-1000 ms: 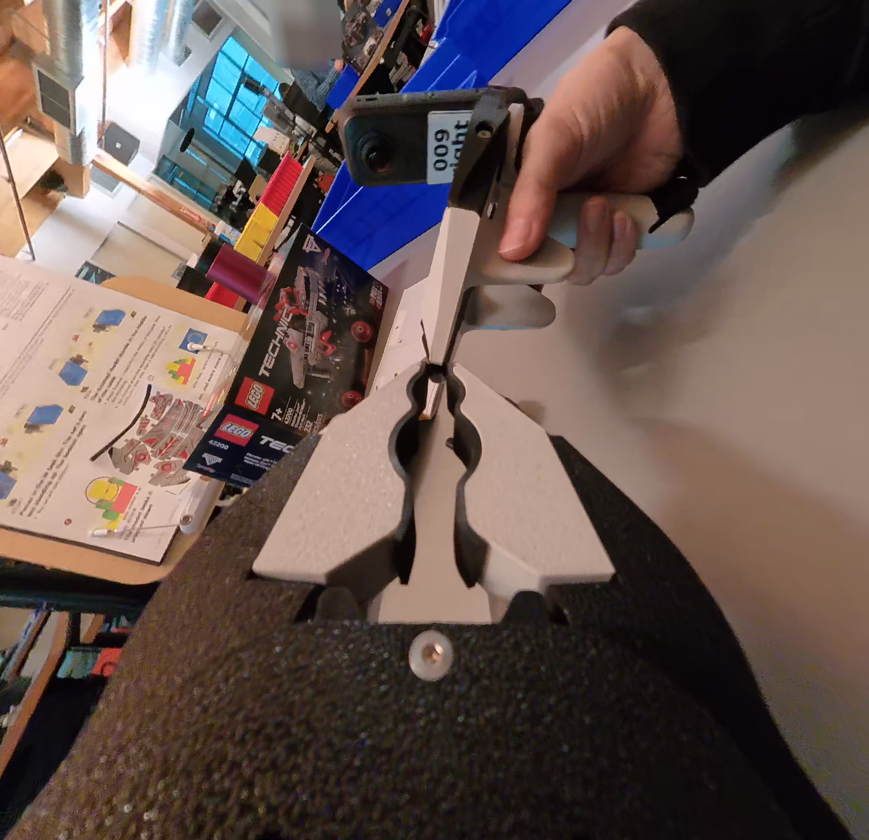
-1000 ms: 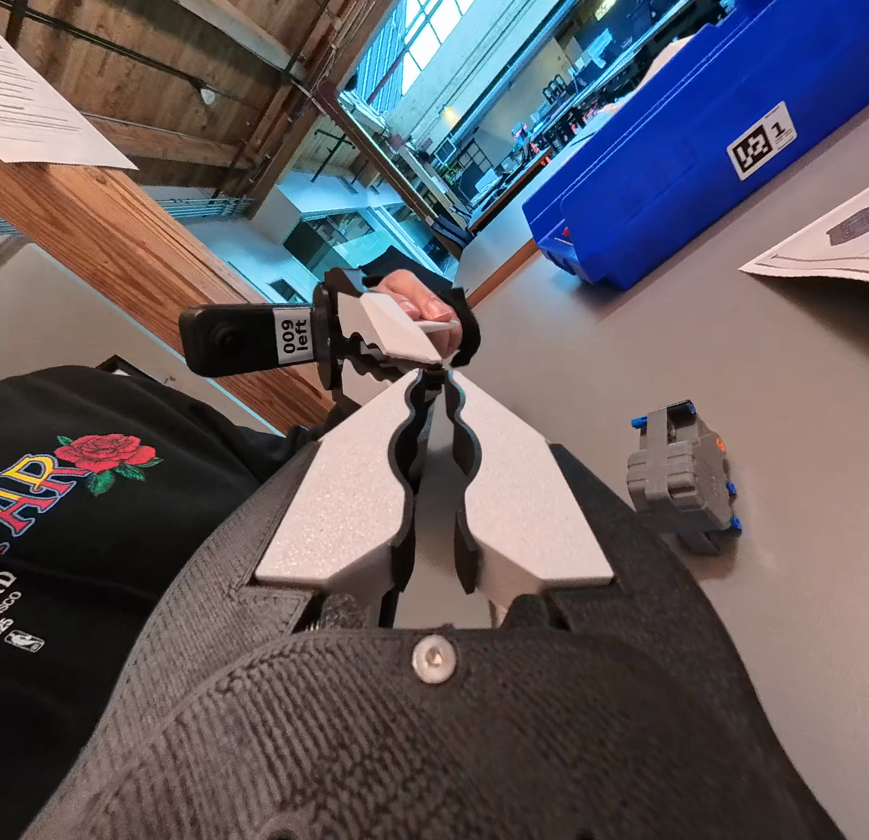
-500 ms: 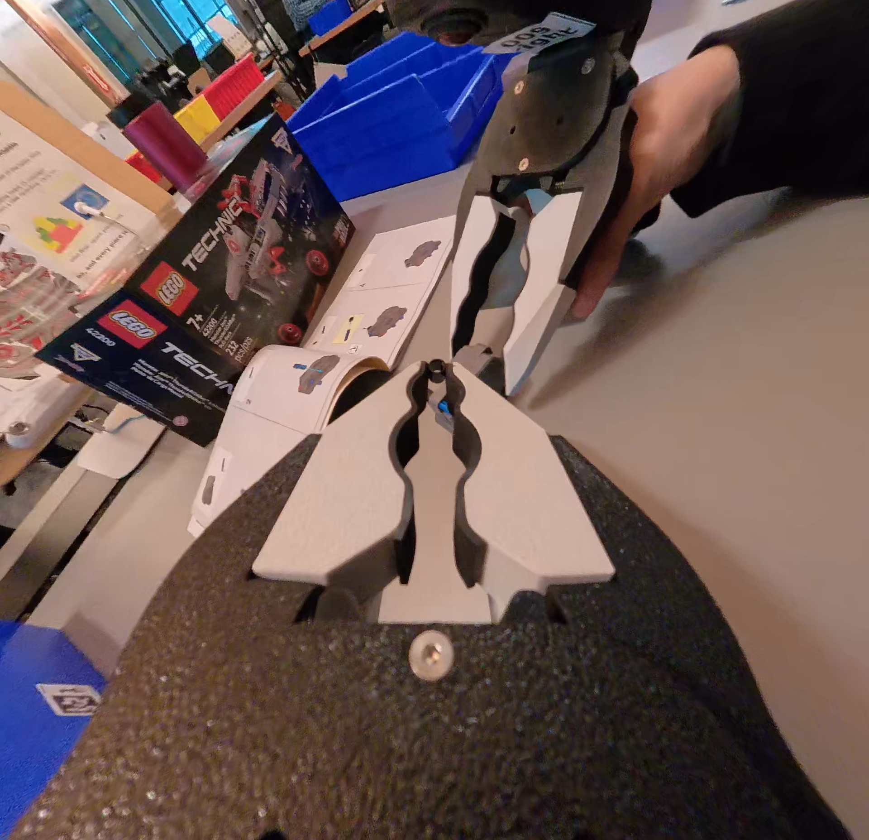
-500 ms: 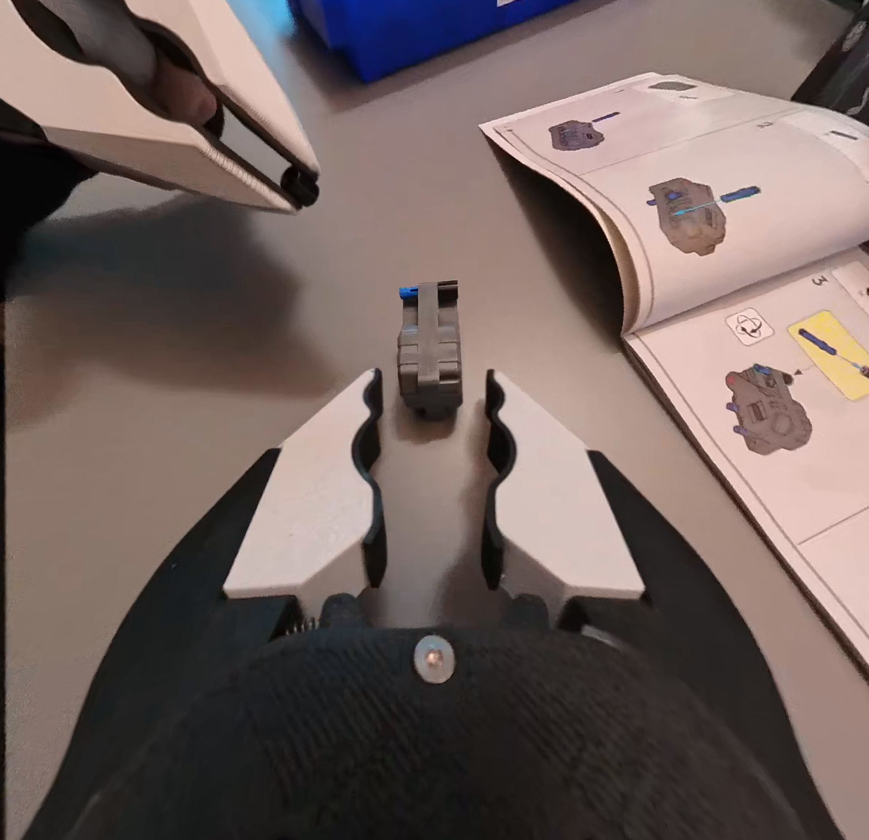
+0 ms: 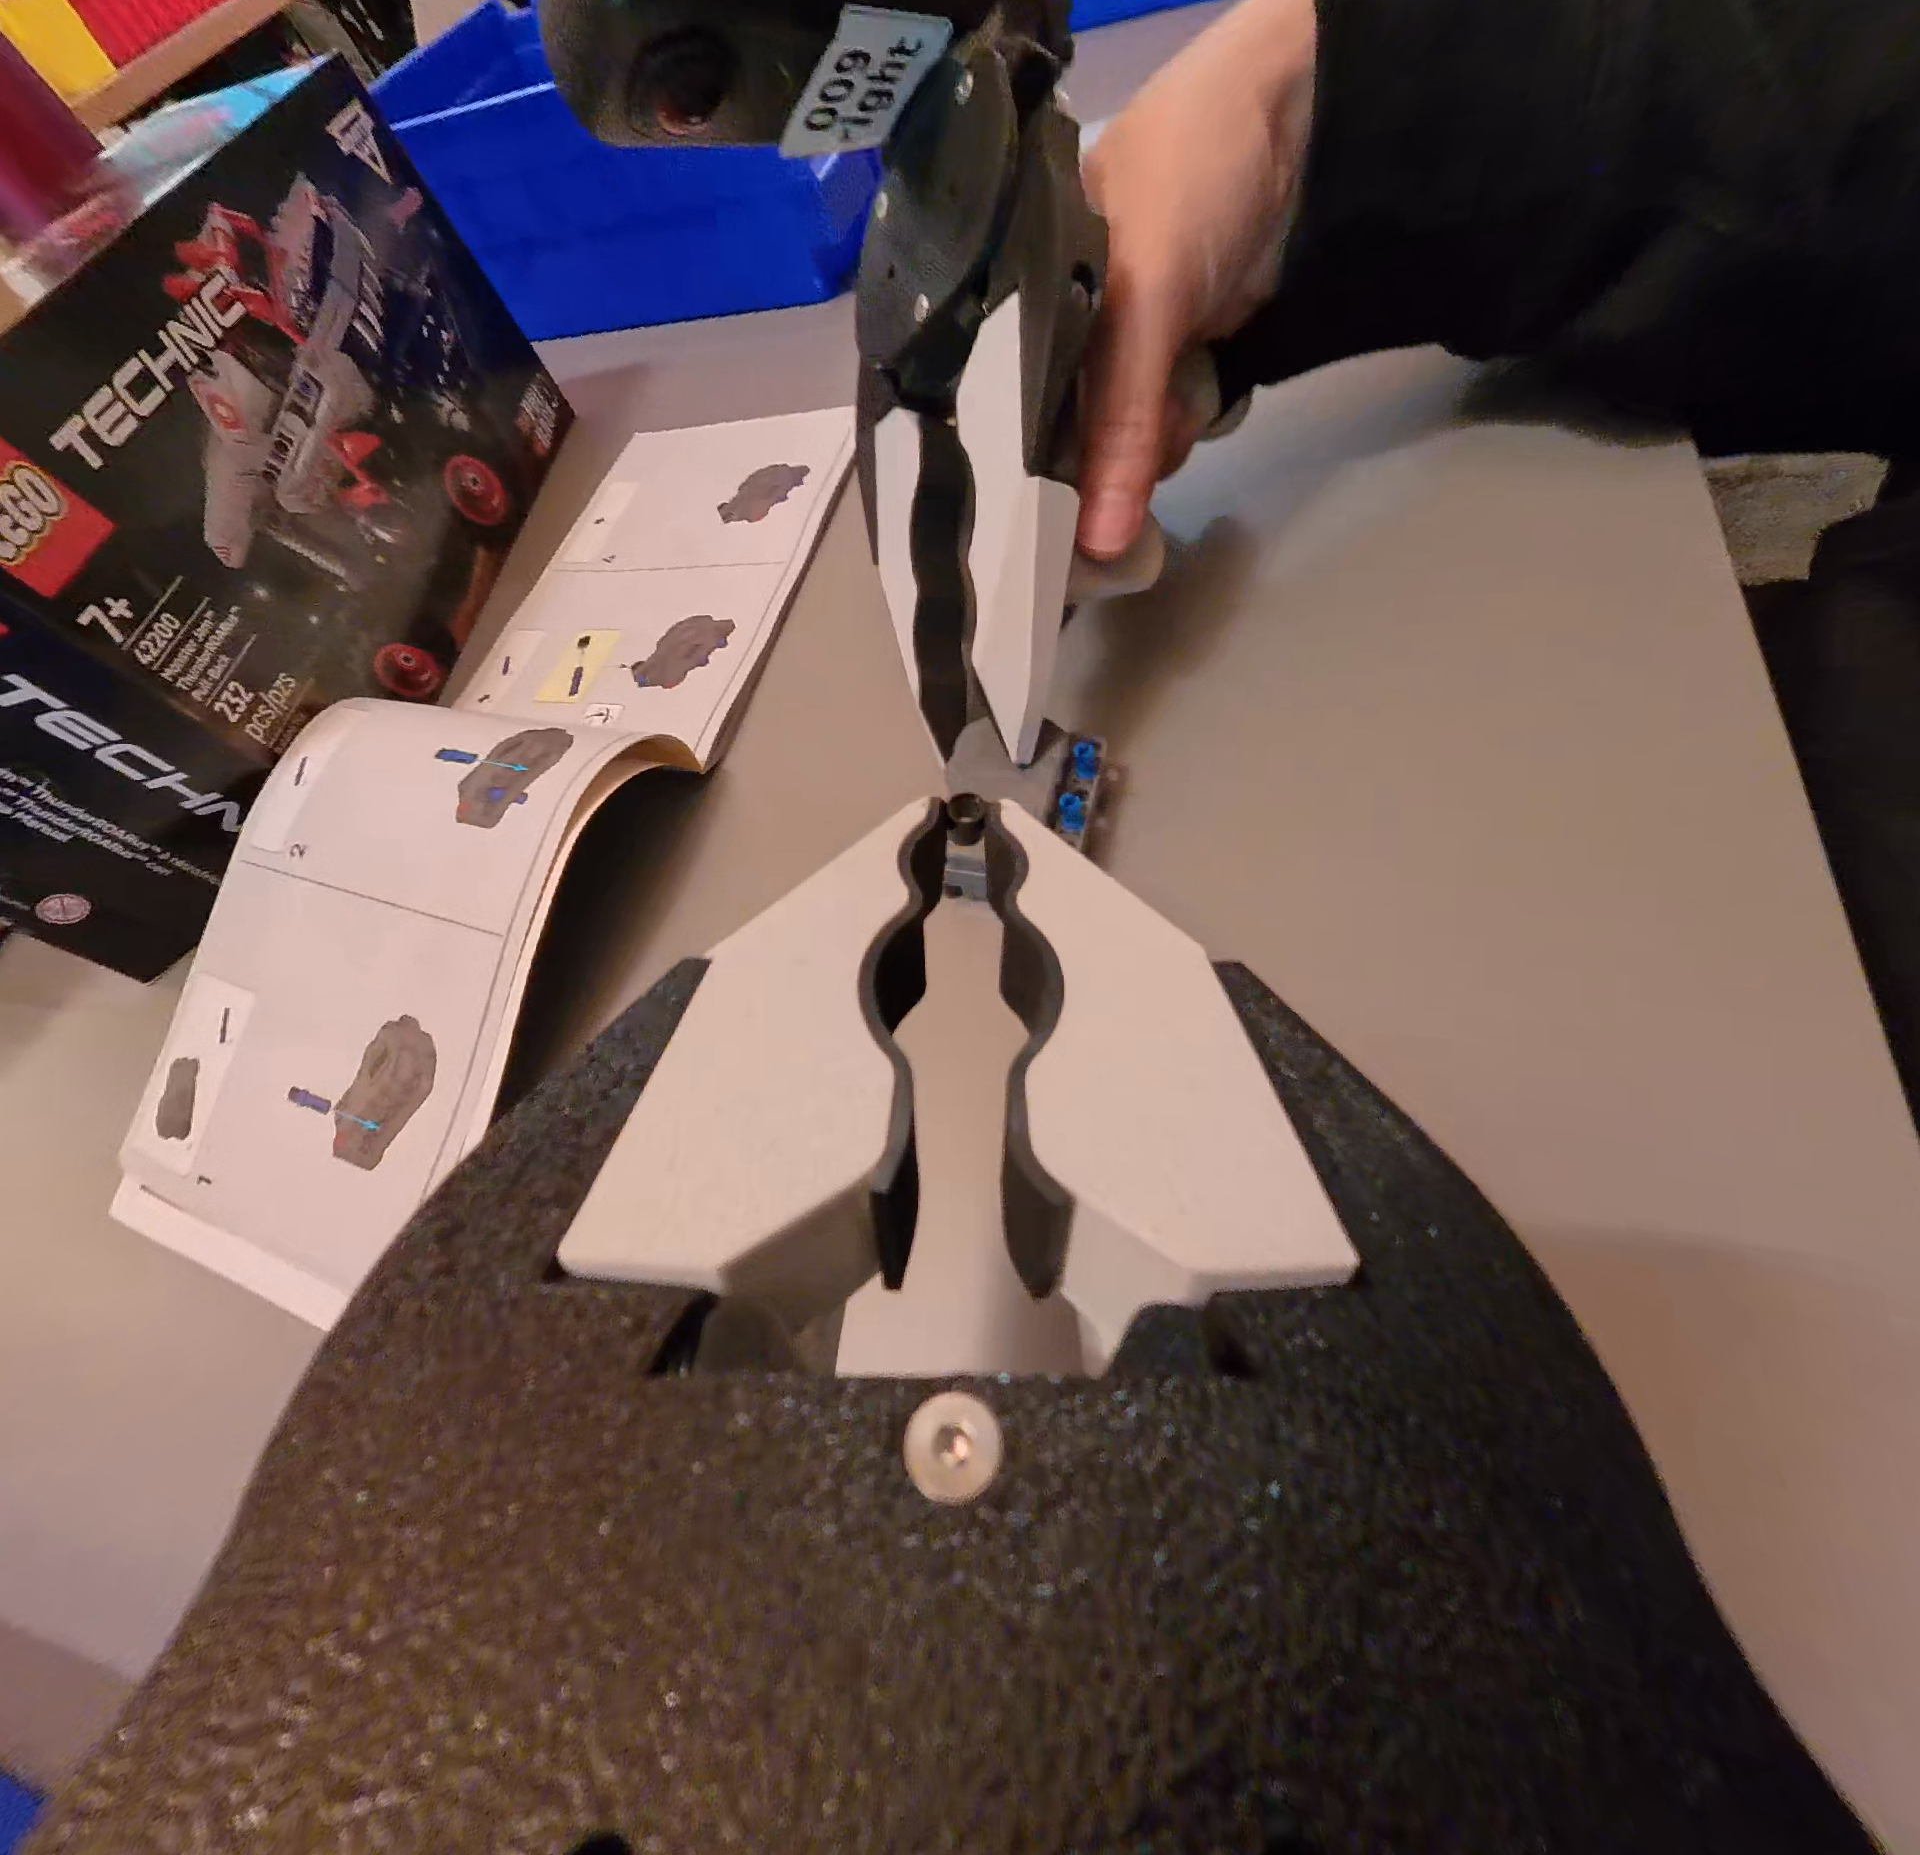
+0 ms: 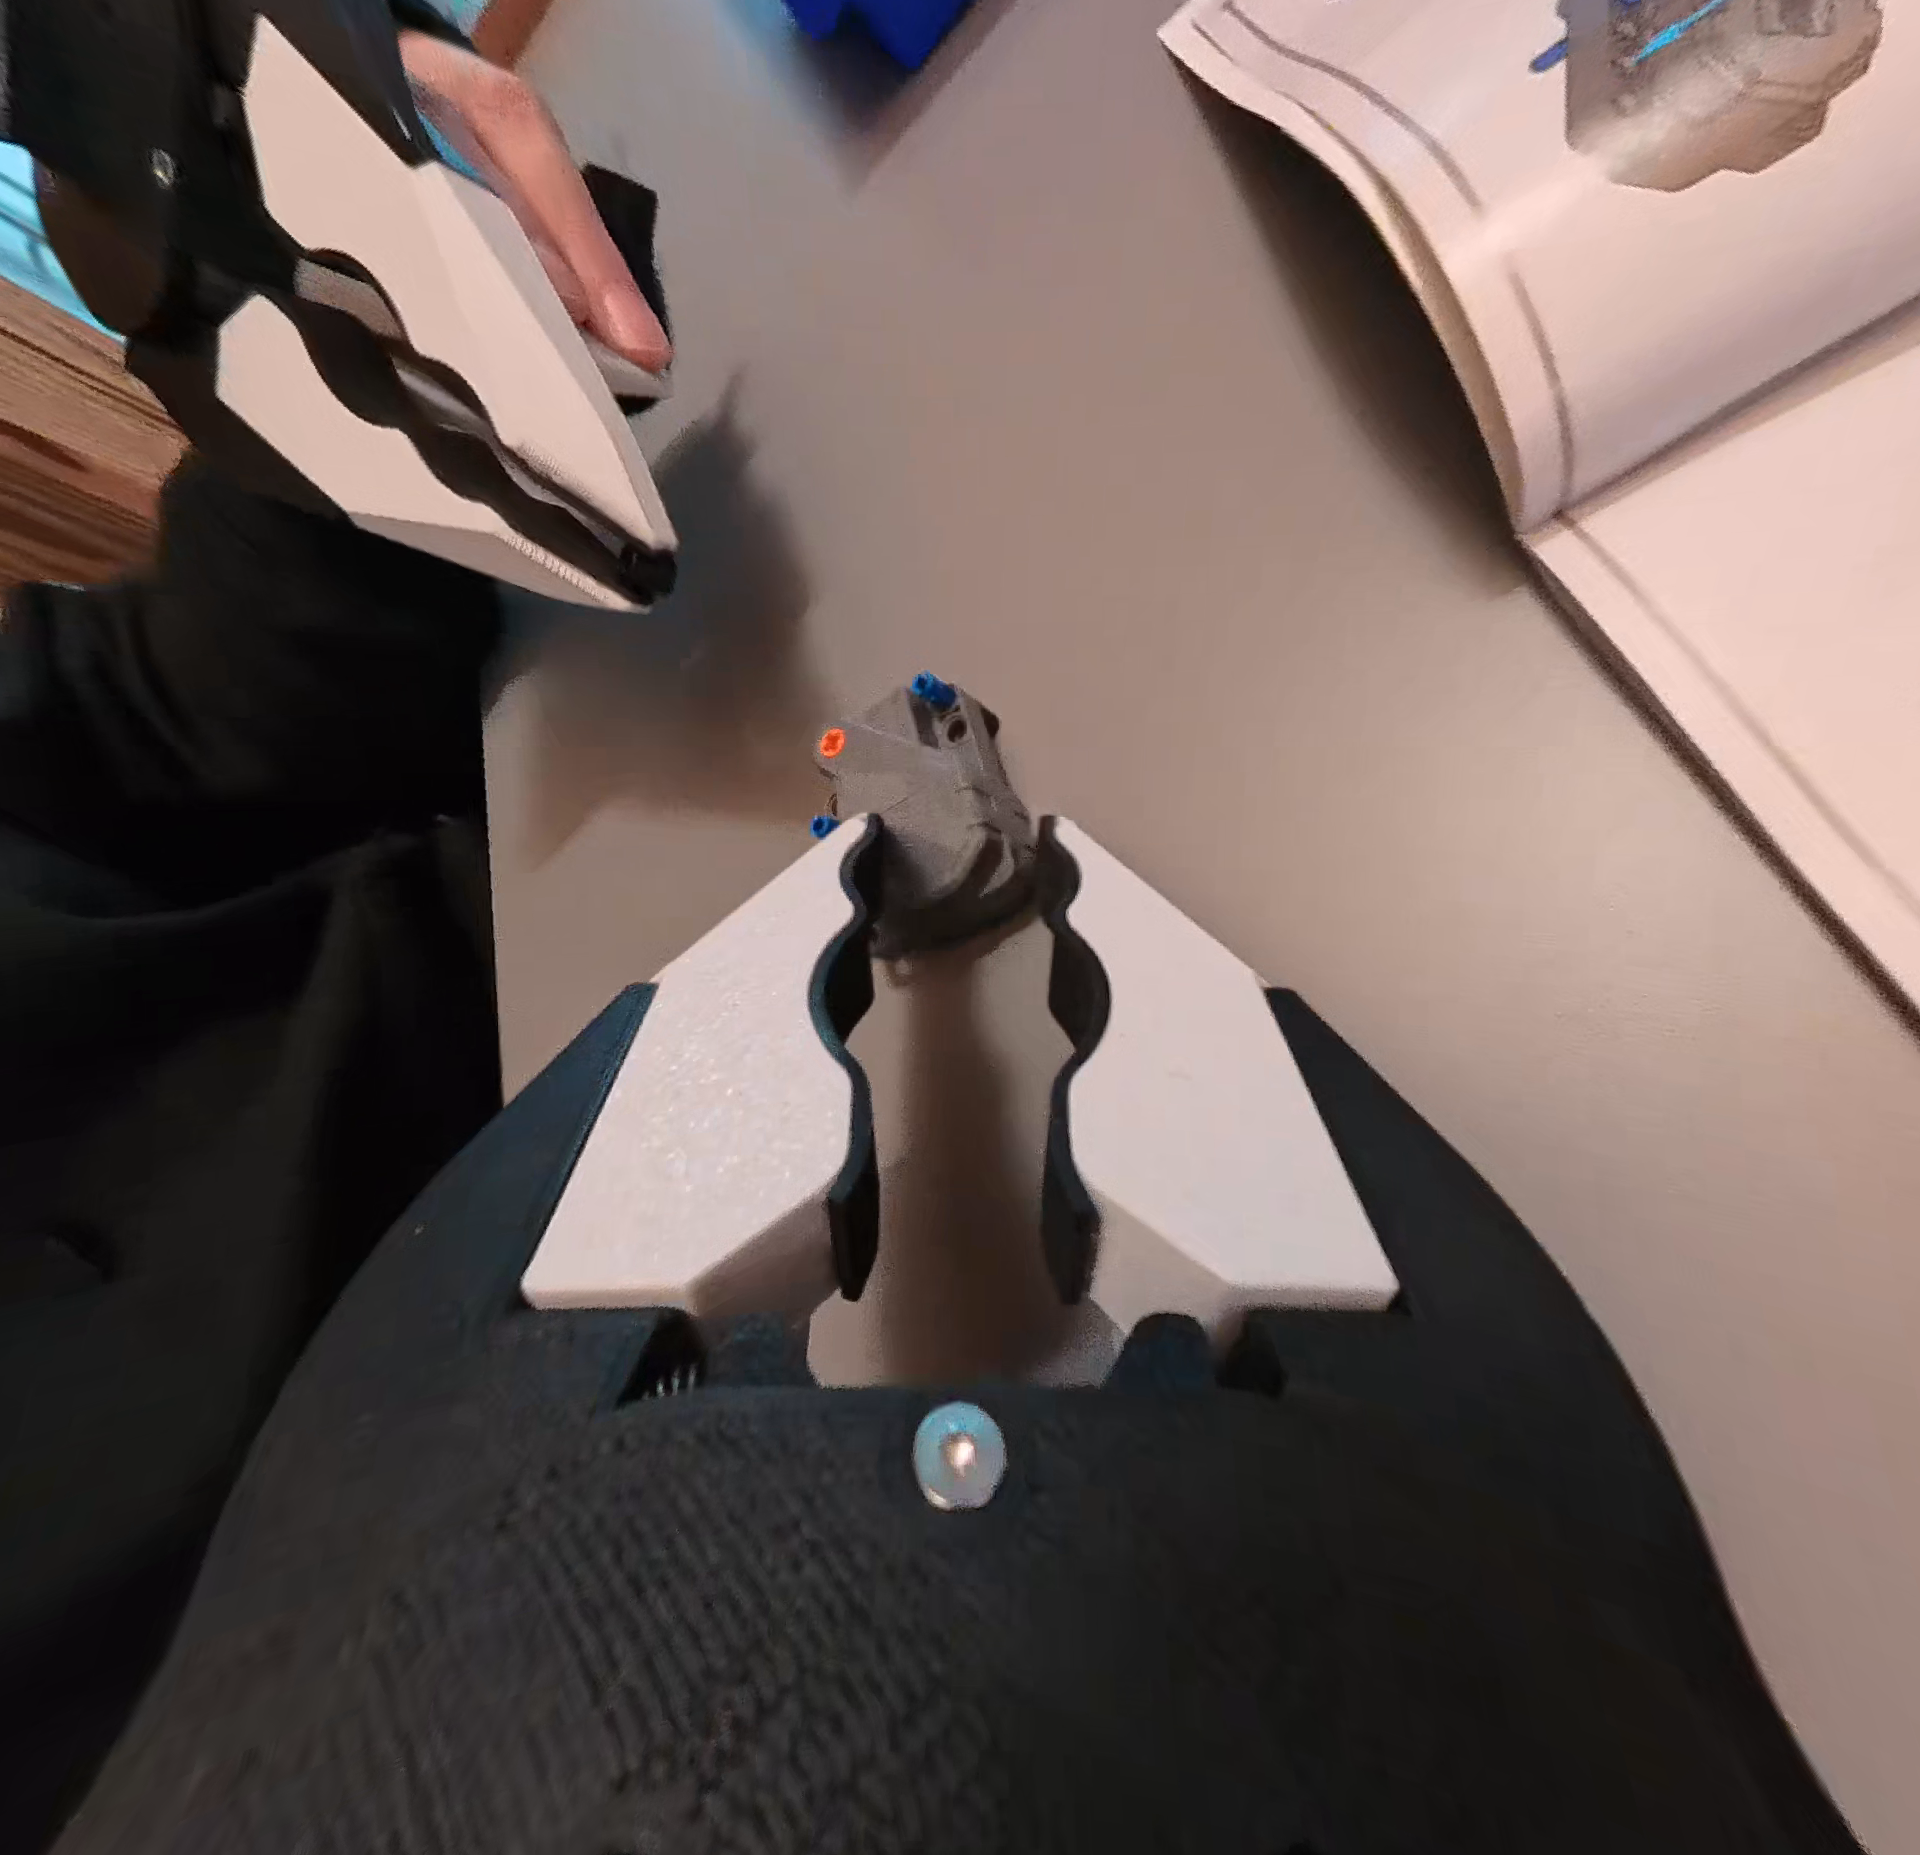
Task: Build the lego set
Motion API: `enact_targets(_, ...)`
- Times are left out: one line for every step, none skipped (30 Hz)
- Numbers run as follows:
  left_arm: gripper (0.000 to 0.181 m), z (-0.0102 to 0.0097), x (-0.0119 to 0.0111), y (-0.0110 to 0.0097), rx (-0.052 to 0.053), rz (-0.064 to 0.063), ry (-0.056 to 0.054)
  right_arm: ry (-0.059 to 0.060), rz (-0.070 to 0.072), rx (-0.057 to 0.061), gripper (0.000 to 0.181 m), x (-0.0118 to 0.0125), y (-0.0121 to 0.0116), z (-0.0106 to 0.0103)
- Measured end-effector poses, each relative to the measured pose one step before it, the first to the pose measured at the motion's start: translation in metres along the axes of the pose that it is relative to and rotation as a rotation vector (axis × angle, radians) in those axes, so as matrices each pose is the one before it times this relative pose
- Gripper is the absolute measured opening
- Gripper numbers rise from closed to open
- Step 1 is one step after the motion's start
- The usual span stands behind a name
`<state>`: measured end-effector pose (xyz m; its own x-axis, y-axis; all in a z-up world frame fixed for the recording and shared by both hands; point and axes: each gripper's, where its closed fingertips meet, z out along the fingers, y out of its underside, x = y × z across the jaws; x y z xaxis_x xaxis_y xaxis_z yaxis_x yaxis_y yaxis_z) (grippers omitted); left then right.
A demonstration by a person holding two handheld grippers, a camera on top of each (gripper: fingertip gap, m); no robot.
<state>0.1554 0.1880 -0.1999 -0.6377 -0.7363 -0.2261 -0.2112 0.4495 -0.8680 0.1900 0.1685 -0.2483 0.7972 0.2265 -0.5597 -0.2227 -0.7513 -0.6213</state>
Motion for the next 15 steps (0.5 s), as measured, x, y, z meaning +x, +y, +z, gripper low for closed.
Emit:
enact_targets(0.004,0.00126,0.00004,0.00185,-0.0069,0.0019,0.0090,-0.0012,0.0042,-0.0150,0.030,0.00240,-0.00010,-0.00041)
enact_targets(0.004,0.00143,-0.00059,0.00189,-0.0068,-0.0028,0.0066,-0.0013,0.0048,-0.0029,0.030,0.00205,-0.00135,-0.00070)
enact_targets(0.004,0.00142,-0.00080,0.00192,-0.0068,-0.0081,0.0071,0.0090,0.0030,0.0049,0.032,0.00247,-0.00212,-0.00134)
enact_targets(0.004,0.00123,-0.00130,0.00125,-0.0030,-0.0116,0.0051,0.0213,-0.0034,0.0094,0.038,0.00138,-0.00232,-0.00162)
enact_targets(0.004,0.00090,-0.00203,0.00056,0.0027,-0.0119,-0.0005,0.0324,-0.0162,0.0117,0.043,-0.00062,-0.00194,-0.00139)
enact_targets(0.004,0.00084,-0.00188,0.00044,0.0036,-0.0143,0.0026,0.0404,-0.0331,0.0113,0.049,-0.00288,-0.00093,-0.00033)
enact_targets(0.004,0.00097,-0.00161,0.00044,0.0035,-0.0200,0.0062,0.0423,-0.0459,-0.0107,0.054,-0.00447,0.00272,0.00100)
enact_targets(0.004,0.00119,-0.00193,0.00069,0.0020,-0.0241,0.0052,0.0716,-0.0440,-0.0291,0.056,-0.00045,0.00488,0.00205)
enact_targets(0.004,0.00164,-0.00180,0.00161,-0.0050,-0.0226,0.0061,0.1074,-0.0244,-0.0173,0.059,0.00515,0.00276,0.00225)
enact_targets(0.004,0.00208,-0.00073,0.00272,-0.0138,-0.0134,0.0110,0.0725,0.0001,0.0145,0.066,0.00097,-0.00219,0.00141)
enact_targets(0.004,0.00229,-0.00090,0.00295,-0.0174,-0.0019,0.0049,0.0136,0.0081,0.0202,0.060,-0.00702,-0.00304,0.00116)
enact_targets(0.004,0.00264,-0.00152,0.00249,-0.0163,0.0033,-0.0031,0.0054,0.0155,0.0299,0.051,-0.00774,-0.00430,0.00168)
enact_targets(0.004,0.00271,0.00023,0.00182,-0.0140,0.0008,0.0078,0.0041,0.0114,0.0225,0.053,-0.00761,-0.00250,0.00207)
enact_targets(0.004,0.00229,0.00158,0.00128,-0.0111,-0.0042,0.0172,0.0024,0.0100,-0.0023,0.059,-0.00729,0.00058,0.00161)
enact_targets(0.004,0.00147,-0.00008,0.00085,-0.0078,-0.0041,0.0048,0.0131,0.0000,0.0021,0.062,-0.00539,-0.00033,-0.00122)
